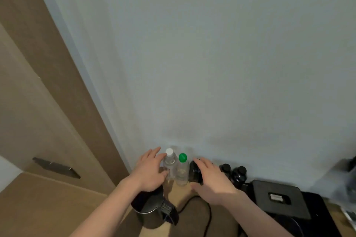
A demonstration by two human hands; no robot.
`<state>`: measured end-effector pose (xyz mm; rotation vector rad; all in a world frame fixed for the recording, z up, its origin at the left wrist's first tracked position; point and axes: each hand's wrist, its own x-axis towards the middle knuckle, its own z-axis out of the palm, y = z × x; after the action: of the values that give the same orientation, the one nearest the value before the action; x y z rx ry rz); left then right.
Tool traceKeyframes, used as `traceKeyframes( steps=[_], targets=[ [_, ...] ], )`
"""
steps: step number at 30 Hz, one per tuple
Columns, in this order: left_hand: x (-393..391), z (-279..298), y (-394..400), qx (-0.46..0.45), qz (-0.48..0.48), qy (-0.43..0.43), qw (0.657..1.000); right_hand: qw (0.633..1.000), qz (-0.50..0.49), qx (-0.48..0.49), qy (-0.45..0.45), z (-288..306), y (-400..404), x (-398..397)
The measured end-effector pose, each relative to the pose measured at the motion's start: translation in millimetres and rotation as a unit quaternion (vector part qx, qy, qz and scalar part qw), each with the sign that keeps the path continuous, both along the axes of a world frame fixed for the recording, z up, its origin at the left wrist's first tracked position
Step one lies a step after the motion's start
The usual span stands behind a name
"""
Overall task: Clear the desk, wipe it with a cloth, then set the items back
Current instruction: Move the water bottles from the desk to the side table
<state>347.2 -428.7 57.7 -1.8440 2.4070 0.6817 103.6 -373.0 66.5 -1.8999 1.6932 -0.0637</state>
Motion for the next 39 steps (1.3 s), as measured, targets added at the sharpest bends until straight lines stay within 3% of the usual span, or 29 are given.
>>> traceKeyframes(
  steps=[11, 16, 24, 27, 31, 39],
  targets=[
    [-5.8, -47.1, -69.8, 0.026, -0.029, 0.045, 0.998, 0.999, -0.010, -0.033, 0.043, -38.5, -58.5, 32.8],
    [-3.8, -57.9, -74.2, -0.010, -0.035, 0.058, 0.998, 0.999, -0.006, -0.015, 0.046, -51.6, -69.5, 49.6],
    [-5.2, -67.0, -70.6, -0.031, -0.027, 0.032, 0.999, 0.995, -0.060, -0.068, 0.049, -62.0, -61.3, 53.5],
    [-2.7, -57.6, -66.4, -0.038, 0.002, 0.045, 0.998, 0.994, -0.077, -0.072, 0.032, -64.4, -57.2, 51.3],
    [1.5, -29.9, -51.9, -0.084, 0.031, 0.104, 0.991, 0.987, -0.122, -0.091, -0.055, -40.5, -51.4, 42.9],
    [7.3, 57.0, 7.1, -0.207, 0.011, 0.266, 0.942, 0.956, -0.156, -0.206, -0.141, 48.4, -4.8, 37.1]
  ],
)
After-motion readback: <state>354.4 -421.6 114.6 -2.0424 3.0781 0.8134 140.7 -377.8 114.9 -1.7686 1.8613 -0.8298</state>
